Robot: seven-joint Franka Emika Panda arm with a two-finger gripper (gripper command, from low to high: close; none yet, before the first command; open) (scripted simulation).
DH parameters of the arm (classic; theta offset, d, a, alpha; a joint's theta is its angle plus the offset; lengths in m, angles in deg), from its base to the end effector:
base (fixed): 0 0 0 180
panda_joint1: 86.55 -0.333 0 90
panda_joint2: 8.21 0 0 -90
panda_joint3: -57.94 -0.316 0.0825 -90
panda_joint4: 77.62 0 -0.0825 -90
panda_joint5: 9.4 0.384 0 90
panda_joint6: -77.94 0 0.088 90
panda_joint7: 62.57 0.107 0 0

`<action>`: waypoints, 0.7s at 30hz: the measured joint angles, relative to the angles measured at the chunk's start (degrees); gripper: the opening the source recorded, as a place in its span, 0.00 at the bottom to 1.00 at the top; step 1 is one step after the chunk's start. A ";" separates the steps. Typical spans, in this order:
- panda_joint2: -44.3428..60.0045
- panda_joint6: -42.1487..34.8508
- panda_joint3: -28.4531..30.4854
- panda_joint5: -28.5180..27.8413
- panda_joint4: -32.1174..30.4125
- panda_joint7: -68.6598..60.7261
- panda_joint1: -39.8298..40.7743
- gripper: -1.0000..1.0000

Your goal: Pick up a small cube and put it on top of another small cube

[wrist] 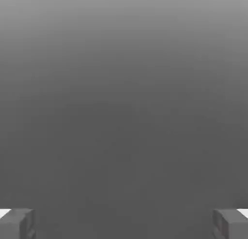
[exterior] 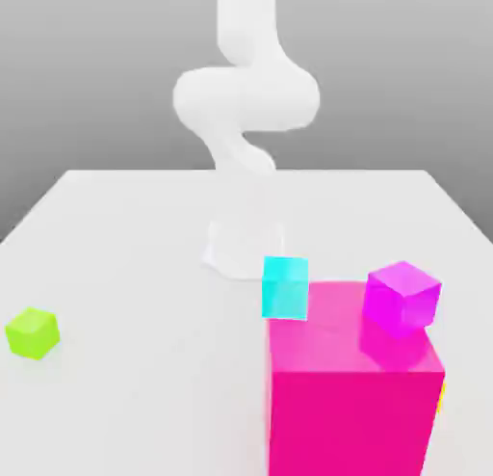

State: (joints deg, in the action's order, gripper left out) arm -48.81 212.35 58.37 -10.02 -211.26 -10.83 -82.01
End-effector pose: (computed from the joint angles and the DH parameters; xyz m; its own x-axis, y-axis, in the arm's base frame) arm 0.3801 -0.0342 0.6665 0.3971 -0.8191 0.4139 -0.6396 -0.5704 -0.5153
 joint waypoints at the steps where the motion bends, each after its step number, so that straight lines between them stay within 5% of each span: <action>1: 2.25 1.15 0.23 -0.27 -0.81 2.57 1.93 0.50; 14: 29.36 14.89 6.84 -2.29 -10.52 32.51 22.27 0.50; 21: 44.07 22.25 12.17 2.45 -15.73 44.33 32.03 0.50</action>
State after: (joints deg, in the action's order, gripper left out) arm -4.74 234.60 70.55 -7.57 -226.99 33.50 -49.98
